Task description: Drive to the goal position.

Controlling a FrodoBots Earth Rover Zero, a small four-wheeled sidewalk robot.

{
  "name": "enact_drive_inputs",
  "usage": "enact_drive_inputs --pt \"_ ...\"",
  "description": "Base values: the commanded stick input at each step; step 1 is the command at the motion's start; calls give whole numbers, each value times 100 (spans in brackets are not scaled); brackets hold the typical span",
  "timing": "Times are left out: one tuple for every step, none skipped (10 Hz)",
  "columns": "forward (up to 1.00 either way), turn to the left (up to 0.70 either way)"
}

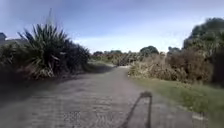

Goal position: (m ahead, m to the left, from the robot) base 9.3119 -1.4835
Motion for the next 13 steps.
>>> enact_drive_inputs --pt "100 0" --pt "100 0" --pt "100 0" --pt "100 0" --pt "100 0" --pt "100 0" --pt "100 0" --pt "100 0" --pt "100 0" --pt "100 0" --pt "100 0" --pt "100 0" --pt "100 0"
